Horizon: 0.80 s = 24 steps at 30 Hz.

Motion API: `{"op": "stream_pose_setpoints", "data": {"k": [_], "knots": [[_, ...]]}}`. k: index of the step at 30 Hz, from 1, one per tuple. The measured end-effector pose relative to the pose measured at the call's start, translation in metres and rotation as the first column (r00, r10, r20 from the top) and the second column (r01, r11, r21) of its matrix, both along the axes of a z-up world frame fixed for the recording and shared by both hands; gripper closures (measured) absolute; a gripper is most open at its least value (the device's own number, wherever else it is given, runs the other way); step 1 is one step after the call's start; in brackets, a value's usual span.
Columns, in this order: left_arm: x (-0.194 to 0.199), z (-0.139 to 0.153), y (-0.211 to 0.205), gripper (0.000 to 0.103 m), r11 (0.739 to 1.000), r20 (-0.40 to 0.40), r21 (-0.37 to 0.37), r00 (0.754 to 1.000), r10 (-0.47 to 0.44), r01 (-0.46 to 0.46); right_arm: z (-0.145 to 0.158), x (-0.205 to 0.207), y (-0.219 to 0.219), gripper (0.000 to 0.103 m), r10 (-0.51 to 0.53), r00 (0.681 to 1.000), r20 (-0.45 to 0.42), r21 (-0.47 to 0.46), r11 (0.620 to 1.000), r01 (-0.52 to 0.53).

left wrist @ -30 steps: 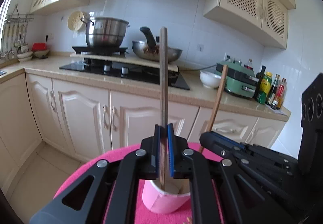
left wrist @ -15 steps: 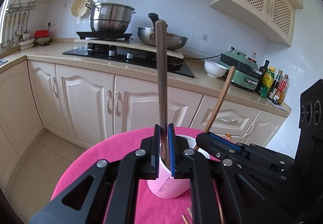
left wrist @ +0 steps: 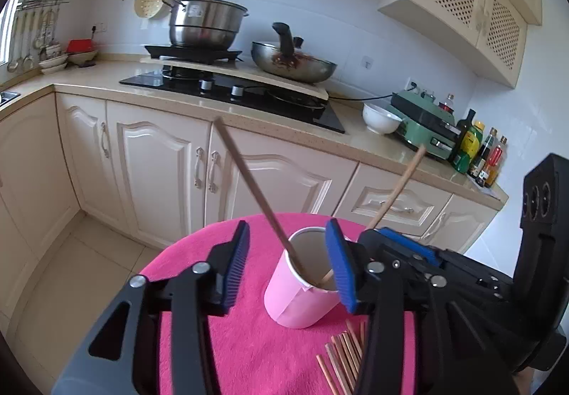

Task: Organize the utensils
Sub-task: 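Lower the chopsticks into the cup and open both grippers, then grasp a chopstick from the pile with the left gripper while the right gripper approaches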

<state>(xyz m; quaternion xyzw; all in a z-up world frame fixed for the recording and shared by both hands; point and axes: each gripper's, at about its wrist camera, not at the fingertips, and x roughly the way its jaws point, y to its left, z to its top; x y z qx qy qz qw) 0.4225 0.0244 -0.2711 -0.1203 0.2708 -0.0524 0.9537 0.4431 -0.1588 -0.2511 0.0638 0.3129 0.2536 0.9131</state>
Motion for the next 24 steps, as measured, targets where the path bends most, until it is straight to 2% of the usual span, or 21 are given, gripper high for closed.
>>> {"op": "stream_pose_setpoints", "data": {"k": [2, 17, 24], "knots": [[-0.008, 0.005, 0.004, 0.054, 1.000, 0.010, -0.013, 1.000, 0.012, -0.011, 0.006, -0.006, -0.003, 0.056, -0.012, 1.000, 0.011, -0.004, 1.000, 0.012], [-0.047, 0.023, 0.006, 0.053, 0.999, 0.017, -0.007, 0.999, 0.041, -0.041, 0.030, -0.041, -0.034, 0.054, -0.050, 0.998, 0.023, 0.009, 0.999, 0.050], [-0.060, 0.015, 0.002, 0.053, 0.999, -0.023, 0.005, 0.999, 0.039, -0.039, 0.031, -0.058, -0.051, 0.054, -0.071, 0.997, 0.018, -0.006, 0.997, 0.071]]}}
